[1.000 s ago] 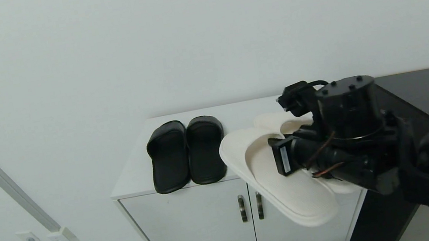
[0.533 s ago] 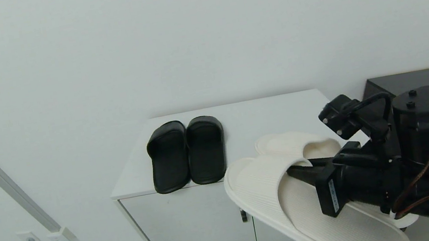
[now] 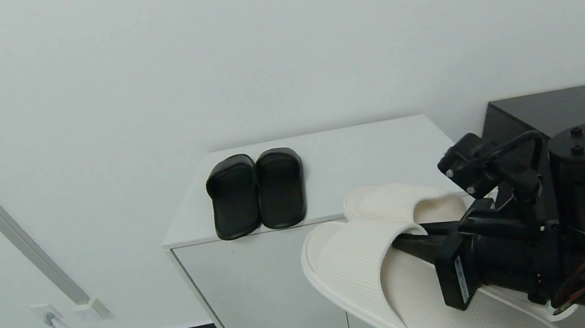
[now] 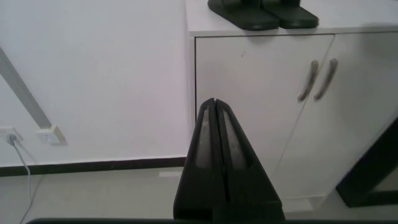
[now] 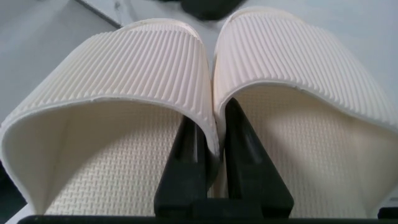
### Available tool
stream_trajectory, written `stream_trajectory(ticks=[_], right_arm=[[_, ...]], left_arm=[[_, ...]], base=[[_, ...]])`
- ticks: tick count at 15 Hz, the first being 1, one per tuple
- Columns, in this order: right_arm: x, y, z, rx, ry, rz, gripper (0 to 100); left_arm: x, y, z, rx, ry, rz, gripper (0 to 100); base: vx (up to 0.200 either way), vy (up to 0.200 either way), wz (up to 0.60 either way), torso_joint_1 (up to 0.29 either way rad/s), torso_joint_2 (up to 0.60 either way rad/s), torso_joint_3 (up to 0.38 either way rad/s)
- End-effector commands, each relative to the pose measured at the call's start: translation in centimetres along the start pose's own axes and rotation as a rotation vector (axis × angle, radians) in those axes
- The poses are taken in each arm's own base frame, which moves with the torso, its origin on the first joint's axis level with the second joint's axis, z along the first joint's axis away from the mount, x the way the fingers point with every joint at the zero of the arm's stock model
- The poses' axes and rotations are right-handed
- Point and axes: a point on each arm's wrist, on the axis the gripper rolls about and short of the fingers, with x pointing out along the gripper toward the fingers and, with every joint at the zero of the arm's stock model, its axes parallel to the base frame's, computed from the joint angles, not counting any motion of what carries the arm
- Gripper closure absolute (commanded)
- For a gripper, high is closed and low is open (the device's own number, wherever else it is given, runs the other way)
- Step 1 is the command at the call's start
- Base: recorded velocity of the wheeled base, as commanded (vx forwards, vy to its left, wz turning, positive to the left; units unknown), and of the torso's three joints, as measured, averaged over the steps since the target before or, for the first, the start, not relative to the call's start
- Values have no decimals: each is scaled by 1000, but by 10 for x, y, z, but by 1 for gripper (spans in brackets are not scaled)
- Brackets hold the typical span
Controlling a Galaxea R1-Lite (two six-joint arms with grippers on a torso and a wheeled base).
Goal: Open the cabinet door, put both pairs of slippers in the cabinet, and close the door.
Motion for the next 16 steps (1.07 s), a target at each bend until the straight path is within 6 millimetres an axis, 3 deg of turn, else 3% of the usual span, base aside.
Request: stream_trajectory(ticks=[1,13,16], right_arm=[[0,0,-2,-8,7,-1,100],[1,-1,-11,-36,18,3,100],[0,1,-11,-37,12,8,100]], left_arm=[[0,0,0,0,1,0,100],[0,0,0,0,1,0,100],[0,0,0,0,1,0,100]], base=[[0,0,0,0,0,0],[0,0,0,0,0,0],[0,0,0,-103,260,144]])
